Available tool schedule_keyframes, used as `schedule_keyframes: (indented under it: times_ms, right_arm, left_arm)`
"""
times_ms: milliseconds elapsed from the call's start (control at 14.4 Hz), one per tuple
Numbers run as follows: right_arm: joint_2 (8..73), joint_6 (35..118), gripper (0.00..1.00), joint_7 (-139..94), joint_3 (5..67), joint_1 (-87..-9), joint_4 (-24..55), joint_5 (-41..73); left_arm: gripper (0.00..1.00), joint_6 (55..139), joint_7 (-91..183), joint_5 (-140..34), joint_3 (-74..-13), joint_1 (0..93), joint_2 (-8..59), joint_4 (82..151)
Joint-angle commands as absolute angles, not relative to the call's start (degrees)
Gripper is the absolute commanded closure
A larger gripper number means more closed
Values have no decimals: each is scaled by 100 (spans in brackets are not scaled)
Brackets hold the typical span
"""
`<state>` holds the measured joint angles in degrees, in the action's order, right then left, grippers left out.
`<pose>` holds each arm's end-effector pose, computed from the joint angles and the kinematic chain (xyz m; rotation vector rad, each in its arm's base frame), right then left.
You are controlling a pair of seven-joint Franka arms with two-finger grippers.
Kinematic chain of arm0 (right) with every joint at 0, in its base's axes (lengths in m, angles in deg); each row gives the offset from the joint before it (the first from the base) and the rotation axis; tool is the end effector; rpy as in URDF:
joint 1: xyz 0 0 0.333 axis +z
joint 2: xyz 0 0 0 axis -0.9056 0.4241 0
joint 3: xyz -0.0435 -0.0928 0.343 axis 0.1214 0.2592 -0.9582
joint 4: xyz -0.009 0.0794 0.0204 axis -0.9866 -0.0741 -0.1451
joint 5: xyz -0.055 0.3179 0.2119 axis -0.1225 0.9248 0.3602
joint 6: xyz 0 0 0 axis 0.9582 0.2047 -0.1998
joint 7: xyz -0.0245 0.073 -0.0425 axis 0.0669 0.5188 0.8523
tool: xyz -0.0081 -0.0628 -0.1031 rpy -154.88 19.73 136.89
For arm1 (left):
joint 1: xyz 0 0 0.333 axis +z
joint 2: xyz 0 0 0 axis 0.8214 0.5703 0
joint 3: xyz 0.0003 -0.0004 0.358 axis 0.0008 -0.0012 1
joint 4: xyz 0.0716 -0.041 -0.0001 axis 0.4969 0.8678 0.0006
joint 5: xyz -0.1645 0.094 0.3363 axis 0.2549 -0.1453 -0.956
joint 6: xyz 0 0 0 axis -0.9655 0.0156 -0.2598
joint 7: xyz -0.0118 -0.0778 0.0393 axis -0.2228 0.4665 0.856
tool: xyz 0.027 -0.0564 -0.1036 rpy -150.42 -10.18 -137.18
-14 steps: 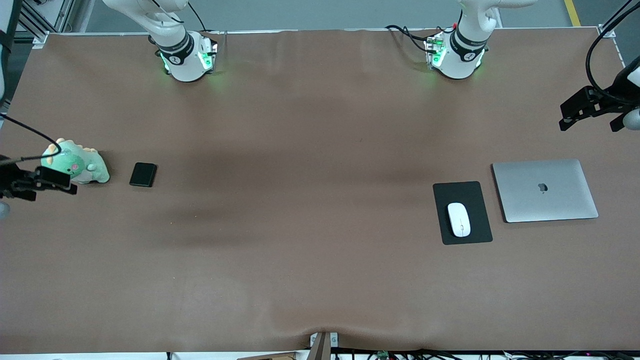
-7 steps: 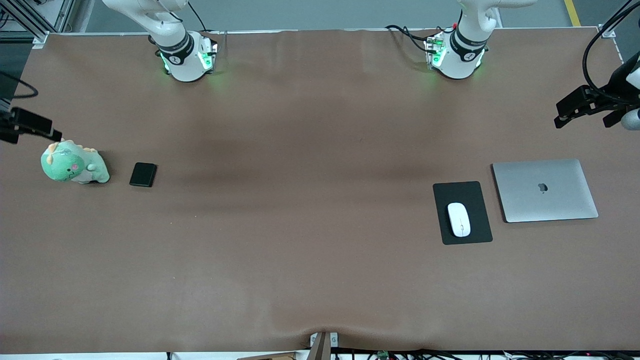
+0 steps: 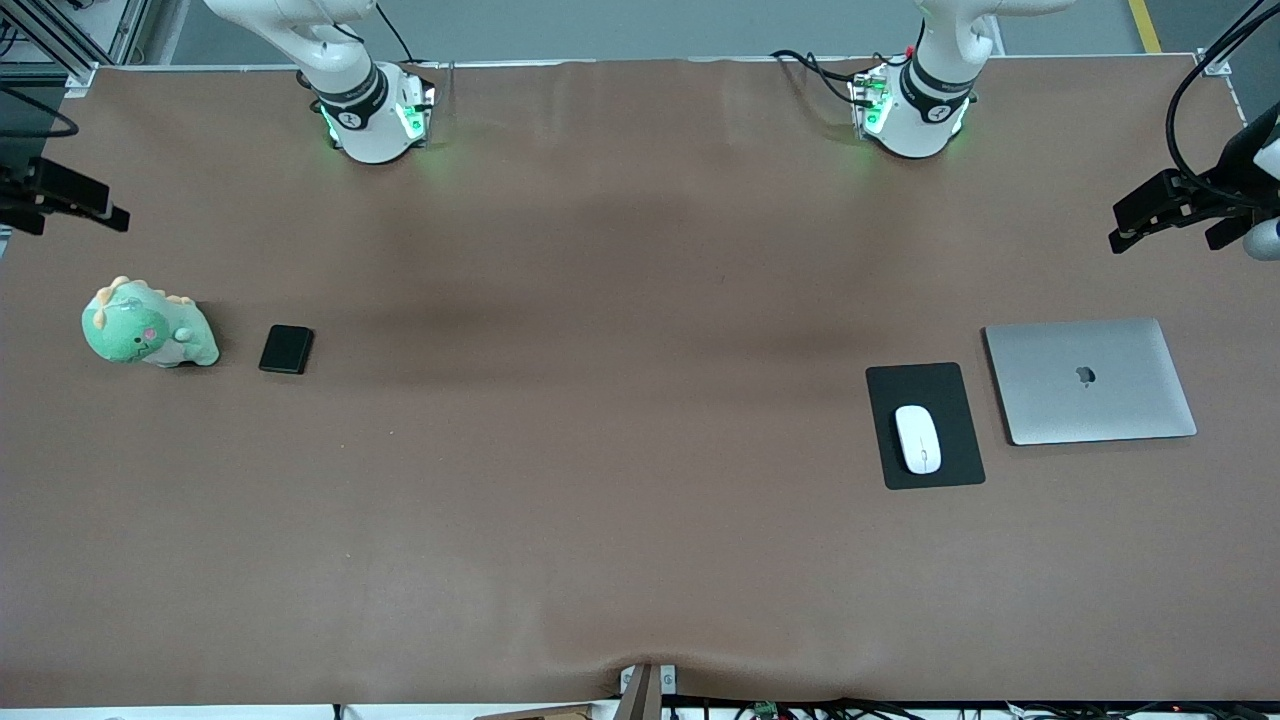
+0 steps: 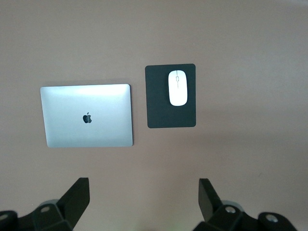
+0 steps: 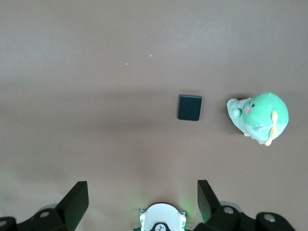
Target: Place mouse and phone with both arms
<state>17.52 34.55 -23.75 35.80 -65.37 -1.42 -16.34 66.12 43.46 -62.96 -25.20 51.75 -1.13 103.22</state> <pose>0.5173 -0.0398 0.6875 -3.0363 0.0314 0.2313 0.5327 -0.0284 0.6870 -3.1289 -0.0118 -0.0160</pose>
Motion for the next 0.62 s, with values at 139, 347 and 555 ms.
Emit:
schedule_keyframes:
  times_ms: [139,347,555]
  right_arm:
    - [1251,3724,0,-2471,3599,-6438,515,-1832]
    - [1259,3804,0,-2471,3616,-6306,533,-2114]
    - [1285,3803,0,-2445,3608,-6420,524,-2114]
  left_arm:
    - [0,6500,4416,-6246,-2499,5189,-122,10177]
    - [0,6448,4407,-6255,-2508,5189,-131,10168]
    - [0,6448,4416,-6237,-2499,5189,-131,10160]
